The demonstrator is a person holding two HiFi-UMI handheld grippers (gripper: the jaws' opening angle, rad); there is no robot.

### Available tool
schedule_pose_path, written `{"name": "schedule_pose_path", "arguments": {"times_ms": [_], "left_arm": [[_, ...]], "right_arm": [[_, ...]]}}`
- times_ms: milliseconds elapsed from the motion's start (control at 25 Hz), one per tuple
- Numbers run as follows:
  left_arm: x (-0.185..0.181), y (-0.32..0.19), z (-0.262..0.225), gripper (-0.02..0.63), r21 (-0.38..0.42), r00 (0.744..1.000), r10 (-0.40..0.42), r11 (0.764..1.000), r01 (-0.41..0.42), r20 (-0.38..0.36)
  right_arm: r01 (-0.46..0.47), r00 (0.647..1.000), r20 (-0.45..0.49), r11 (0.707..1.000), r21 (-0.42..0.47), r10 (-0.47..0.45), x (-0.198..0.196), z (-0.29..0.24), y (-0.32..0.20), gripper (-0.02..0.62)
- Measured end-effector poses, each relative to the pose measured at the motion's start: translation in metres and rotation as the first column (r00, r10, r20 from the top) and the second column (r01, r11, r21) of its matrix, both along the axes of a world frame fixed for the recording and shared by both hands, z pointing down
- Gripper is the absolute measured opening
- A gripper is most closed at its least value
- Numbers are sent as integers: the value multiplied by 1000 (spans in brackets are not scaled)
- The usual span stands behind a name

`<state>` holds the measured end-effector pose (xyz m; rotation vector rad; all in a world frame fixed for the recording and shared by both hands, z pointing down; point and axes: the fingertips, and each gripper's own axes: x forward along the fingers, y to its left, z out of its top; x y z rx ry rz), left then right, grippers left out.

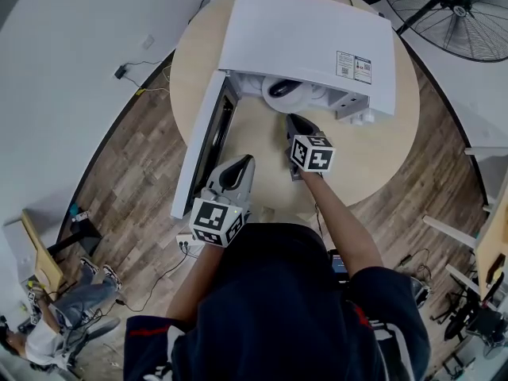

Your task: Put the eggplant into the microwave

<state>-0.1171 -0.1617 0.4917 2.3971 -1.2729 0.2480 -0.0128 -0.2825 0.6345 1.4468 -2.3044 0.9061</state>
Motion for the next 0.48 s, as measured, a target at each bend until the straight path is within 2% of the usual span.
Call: {"name": "schedule_pose_path", "arguments": {"times_ms": [280,480], "left_arm": [[-6,1,3,20,-12,1000,-9,1000,9,0],[-8,0,6,19,-21,1000,-9,1000,9,3]], "right_arm": [[34,993,-114,999,1,-33,-9,7,2,15],[26,993,-115,1000,-16,-28,-12,13,-3,12]]}}
